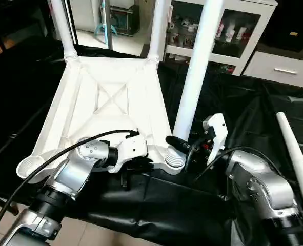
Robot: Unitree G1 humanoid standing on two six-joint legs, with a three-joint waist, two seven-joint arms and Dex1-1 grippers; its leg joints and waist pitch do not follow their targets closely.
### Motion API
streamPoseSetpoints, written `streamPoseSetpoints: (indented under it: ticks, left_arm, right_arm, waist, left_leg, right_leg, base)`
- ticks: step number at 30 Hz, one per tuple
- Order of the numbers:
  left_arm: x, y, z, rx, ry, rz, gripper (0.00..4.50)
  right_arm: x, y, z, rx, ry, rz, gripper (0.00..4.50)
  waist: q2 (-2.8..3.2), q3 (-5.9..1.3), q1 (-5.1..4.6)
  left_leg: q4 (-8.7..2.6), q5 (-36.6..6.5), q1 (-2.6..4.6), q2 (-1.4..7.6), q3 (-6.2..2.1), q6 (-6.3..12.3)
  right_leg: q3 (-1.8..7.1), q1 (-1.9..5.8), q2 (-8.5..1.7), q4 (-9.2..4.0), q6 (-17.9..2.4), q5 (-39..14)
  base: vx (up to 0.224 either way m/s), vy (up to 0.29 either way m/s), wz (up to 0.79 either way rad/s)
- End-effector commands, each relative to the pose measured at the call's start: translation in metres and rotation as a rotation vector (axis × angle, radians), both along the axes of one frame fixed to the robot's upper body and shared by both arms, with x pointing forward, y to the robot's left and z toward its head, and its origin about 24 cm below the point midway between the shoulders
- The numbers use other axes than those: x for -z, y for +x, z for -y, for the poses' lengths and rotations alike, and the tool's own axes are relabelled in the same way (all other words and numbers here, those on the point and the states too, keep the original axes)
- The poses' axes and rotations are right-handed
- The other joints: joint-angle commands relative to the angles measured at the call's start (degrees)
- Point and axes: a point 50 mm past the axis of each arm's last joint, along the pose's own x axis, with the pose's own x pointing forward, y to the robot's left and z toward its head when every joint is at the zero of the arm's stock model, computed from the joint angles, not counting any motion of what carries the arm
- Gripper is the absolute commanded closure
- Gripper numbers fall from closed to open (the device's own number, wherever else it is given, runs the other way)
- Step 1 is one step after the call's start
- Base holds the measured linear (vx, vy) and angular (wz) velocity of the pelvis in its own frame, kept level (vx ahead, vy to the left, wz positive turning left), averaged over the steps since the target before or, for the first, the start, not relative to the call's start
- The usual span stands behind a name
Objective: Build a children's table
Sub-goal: Insert table leg to table base
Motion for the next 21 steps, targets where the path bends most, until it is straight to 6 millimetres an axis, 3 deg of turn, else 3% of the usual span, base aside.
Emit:
streamPoseSetpoints:
  ticks: [1, 6, 12, 21]
  left_arm:
    - [0.022, -0.013, 0.005, 0.016, -0.015, -0.093, 4.49]
    - [0.020, -0.012, 0.005, 0.008, -0.015, -0.080, 4.49]
    - [0.019, -0.012, 0.005, 0.021, -0.017, -0.084, 4.49]
    - [0.020, -0.013, 0.003, 0.027, -0.005, -0.093, 4.49]
  right_arm:
    - [-0.004, -0.004, 0.003, -0.025, -0.036, 0.037, 2.64]
    - [-0.004, -0.005, 0.003, -0.027, -0.042, 0.032, 2.64]
    - [-0.001, -0.002, 0.000, -0.041, -0.061, 0.027, 2.64]
    - [0.009, 0.007, -0.012, -0.082, -0.091, 0.011, 2.64]
  waist:
    - [-0.80, -2.85, 0.25]
    - [-0.80, -2.78, 0.26]
    - [-0.59, -2.97, 0.17]
    - [-0.62, -2.98, 0.17]
  left_leg:
    - [-3.65, 2.9, -0.80, 3.13, -0.74, 6.33]
    - [-3.78, 0.8, -0.80, 3.15, -0.81, 5.28]
    - [-3.63, 2.8, -0.85, 3.04, -0.80, 5.74]
    - [-3.62, 2.2, -0.86, 3.05, -0.80, 5.48]
  right_leg:
    - [3.08, 3.72, -4.84, -3.05, -13.1, -4.0]
    - [3.10, 3.64, -4.89, -3.43, -12.1, -7.6]
    - [3.05, 3.70, -4.72, -2.99, -13.0, -3.7]
    - [3.09, 3.80, -4.84, -2.98, -13.5, -4.0]
  base:
    - [0.000, 0.000, 0.00]
    - [0.000, 0.000, 0.00]
    - [0.000, 0.000, 0.00]
    - [0.000, 0.000, 0.00]
